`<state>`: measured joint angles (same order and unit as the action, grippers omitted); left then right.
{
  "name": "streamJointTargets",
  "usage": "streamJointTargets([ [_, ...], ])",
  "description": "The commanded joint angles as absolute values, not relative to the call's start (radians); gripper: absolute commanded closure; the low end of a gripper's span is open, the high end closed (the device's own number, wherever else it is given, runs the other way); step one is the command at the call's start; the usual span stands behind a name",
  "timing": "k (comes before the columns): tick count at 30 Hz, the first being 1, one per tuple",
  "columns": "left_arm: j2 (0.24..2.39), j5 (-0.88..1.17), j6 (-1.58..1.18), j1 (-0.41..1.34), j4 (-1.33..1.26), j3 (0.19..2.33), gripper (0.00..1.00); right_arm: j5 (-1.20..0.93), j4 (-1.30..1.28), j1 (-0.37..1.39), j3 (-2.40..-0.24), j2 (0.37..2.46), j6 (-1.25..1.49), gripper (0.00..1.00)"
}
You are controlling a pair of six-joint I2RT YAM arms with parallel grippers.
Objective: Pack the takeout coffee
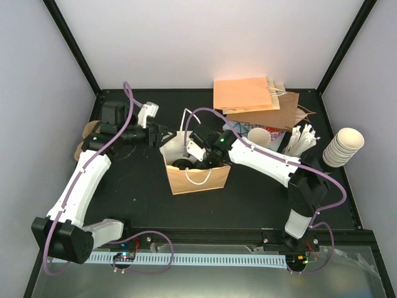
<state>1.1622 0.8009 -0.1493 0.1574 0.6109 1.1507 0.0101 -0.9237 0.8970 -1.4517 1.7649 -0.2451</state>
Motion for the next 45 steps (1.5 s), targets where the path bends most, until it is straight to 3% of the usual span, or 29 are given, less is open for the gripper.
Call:
streamJointTargets([
  [1,1.188,0.802,-0.014,0.190,0.615,1.149,0.28,0.087,-0.913,0.900,-1.342,1.858,-0.325,0.68],
  [7,1.304,0.658,0.038,0.224,0.726,1.240,0.39,0.101,-0.889,0.901,-1.303,1.837,-0.407,0.69],
  [17,1.320,0.582,0.048,0.274,0.757,1.277,0.86,0.090,-0.971,0.909,-1.276,1.818,-0.478,0.67],
  [19,1.312,0.579,0.043,0.278,0.746,1.269,0.90,0.083,-0.975,0.911,-1.267,1.815,-0.475,0.67],
  [41,1.296,0.572,0.031,0.284,0.747,1.258,0.94,0.073,-1.067,0.948,-1.212,1.778,-0.283,0.66],
  [44,1.296,0.604,0.033,0.284,0.746,1.257,0.94,0.093,-1.067,0.948,-1.273,1.771,-0.281,0.53],
  [45,1.296,0.609,0.034,0.284,0.746,1.258,0.94,0.098,-1.072,0.948,-1.301,1.772,-0.283,0.42],
])
